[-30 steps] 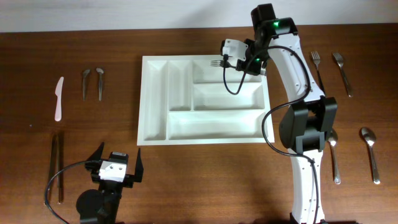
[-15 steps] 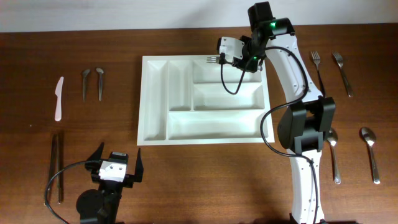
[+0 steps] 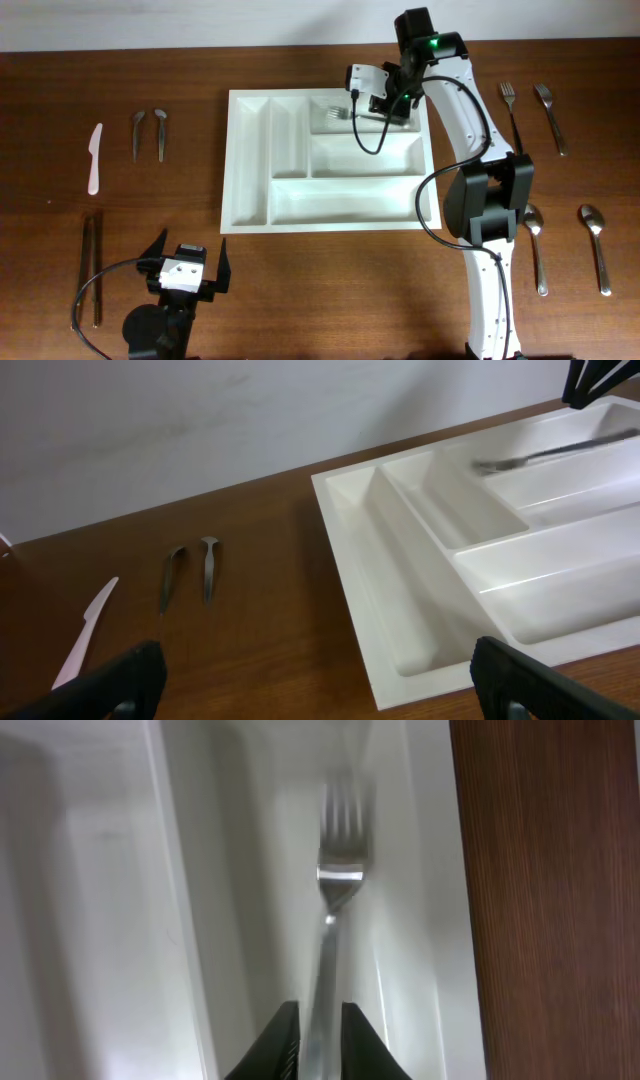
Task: Pack container
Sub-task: 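Carry the fork over the tray and release it in the top-right compartment, then move the right gripper back to the middle silver fork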
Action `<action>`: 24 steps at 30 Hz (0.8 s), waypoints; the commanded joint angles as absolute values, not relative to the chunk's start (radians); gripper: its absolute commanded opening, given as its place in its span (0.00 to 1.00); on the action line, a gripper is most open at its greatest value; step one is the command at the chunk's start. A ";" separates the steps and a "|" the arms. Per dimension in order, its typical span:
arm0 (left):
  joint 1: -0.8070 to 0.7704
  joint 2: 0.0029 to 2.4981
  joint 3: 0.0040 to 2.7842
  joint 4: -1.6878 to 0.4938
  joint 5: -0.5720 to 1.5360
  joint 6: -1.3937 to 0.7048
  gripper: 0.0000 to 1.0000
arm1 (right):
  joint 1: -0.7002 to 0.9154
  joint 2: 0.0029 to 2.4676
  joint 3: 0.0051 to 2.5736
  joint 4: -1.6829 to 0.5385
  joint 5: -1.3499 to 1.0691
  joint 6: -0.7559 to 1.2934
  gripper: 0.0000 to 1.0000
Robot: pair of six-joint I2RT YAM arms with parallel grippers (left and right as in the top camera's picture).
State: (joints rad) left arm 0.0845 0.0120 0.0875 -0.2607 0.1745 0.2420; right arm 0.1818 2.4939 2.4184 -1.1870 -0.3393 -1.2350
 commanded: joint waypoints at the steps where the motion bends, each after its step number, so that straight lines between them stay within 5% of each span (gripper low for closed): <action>1: 0.079 0.010 0.083 -0.262 0.167 0.239 0.99 | 0.196 2.518 2.439 -1.184 -0.370 -1.242 0.17; 13: 0.079 0.010 0.083 -0.262 0.167 0.239 0.99 | 0.165 2.510 2.601 -1.081 -0.281 -0.882 0.59; 17: 0.079 0.010 0.083 -0.262 0.167 0.239 0.99 | 0.097 2.510 2.754 -1.183 -0.139 -0.692 0.99; 24: 0.079 0.010 0.083 -0.262 0.167 0.240 0.99 | -0.093 2.511 2.816 -1.351 0.016 -0.541 0.99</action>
